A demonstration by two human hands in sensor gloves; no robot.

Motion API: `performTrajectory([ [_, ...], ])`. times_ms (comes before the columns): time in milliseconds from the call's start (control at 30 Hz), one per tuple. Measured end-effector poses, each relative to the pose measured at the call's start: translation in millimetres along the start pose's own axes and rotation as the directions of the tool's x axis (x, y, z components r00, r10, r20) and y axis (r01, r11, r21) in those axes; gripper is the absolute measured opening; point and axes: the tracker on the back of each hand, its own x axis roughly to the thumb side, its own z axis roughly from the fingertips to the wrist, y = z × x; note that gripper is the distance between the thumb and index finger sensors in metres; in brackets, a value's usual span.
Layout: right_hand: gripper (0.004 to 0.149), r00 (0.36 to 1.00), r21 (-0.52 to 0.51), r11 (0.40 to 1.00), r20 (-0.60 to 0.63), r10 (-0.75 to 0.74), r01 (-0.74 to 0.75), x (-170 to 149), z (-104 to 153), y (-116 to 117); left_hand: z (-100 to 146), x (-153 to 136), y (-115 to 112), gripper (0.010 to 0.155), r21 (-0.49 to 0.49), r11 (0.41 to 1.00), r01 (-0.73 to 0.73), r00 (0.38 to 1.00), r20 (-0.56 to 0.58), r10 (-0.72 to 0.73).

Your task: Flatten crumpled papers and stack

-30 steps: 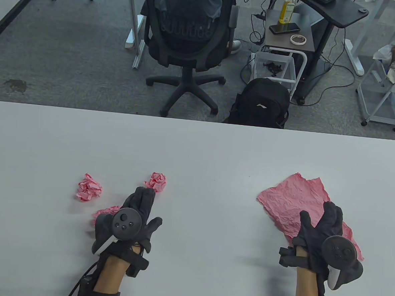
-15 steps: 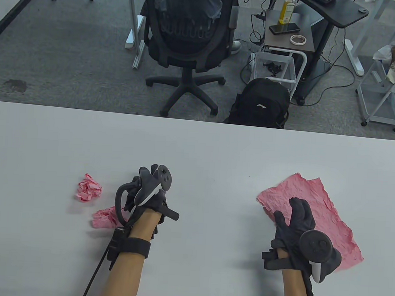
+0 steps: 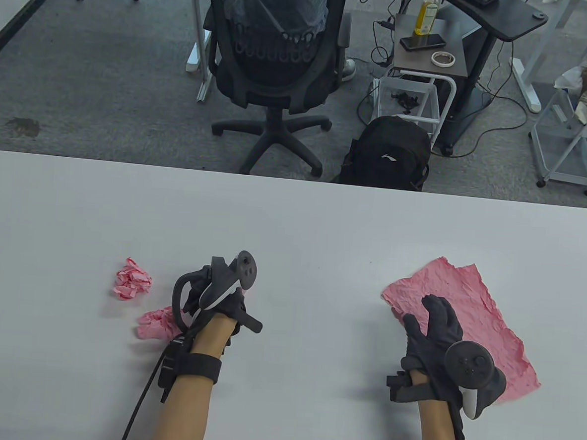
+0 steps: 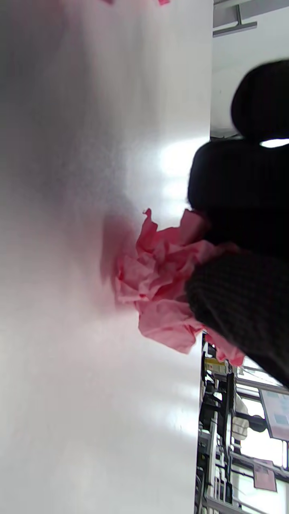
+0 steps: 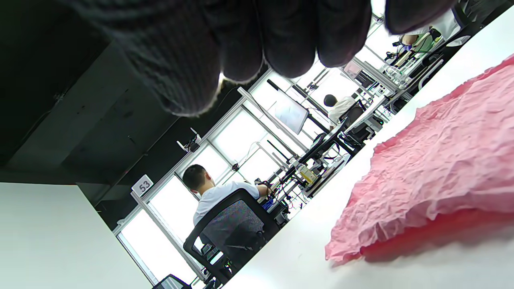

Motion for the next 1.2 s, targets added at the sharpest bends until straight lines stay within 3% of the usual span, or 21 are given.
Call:
performTrajectory([
  [167,0.06,0.997,0.026,0.999,0.074,0.032,-0.034,15,4,9,52,-4,25,0.049,0.156,0.977,-0.149,0.983,0.128,0.129],
  [267,0.06,0.99,0.059,0.998,0.138,0.03,-0.038,27,10,20,85,-3,32,0.049,0.246,0.956,-0.162,0.973,0.199,0.114],
  [433,0.057,0.962,0.171,0.985,0.274,-0.016,-0.032,55,29,51,118,-4,20,0.049,0.296,0.913,-0.281,0.934,0.302,0.19],
  [567,0.059,0.911,0.397,0.917,0.36,-0.201,0.046,81,54,89,127,-7,14,0.049,0.254,0.886,-0.388,0.879,0.392,0.272],
  [633,0.063,0.894,0.459,0.887,0.375,-0.246,0.051,93,67,102,129,-7,13,0.049,0.231,0.855,-0.464,0.833,0.443,0.332],
  [733,0.071,0.856,0.493,0.869,0.428,-0.29,0.048,103,78,113,129,-1,9,0.049,0.134,0.777,-0.616,0.698,0.55,0.458],
  [833,0.075,0.832,0.452,0.887,0.453,-0.32,0.096,100,79,110,131,-4,5,0.048,0.127,0.665,-0.736,0.595,0.589,0.547],
  [900,0.075,0.81,0.479,0.866,0.446,-0.381,0.144,101,77,106,130,-1,1,0.049,0.032,0.615,-0.788,0.507,0.601,0.618],
  [967,0.076,0.793,0.499,0.847,0.435,-0.427,0.182,103,76,103,129,5,-3,0.052,-0.128,0.55,-0.825,0.367,0.619,0.694],
  [1033,0.082,0.79,0.503,0.846,0.439,-0.427,0.177,103,76,102,128,7,-6,0.054,-0.17,0.485,-0.858,0.295,0.609,0.736],
  [1100,0.089,0.796,0.503,0.848,0.438,-0.418,0.168,102,77,103,127,9,-10,0.05,-0.209,0.482,-0.851,0.271,0.611,0.744],
  [1200,0.091,0.805,0.497,0.849,0.422,-0.418,0.181,101,76,104,125,11,-13,0.045,-0.2,0.531,-0.823,0.307,0.63,0.713],
])
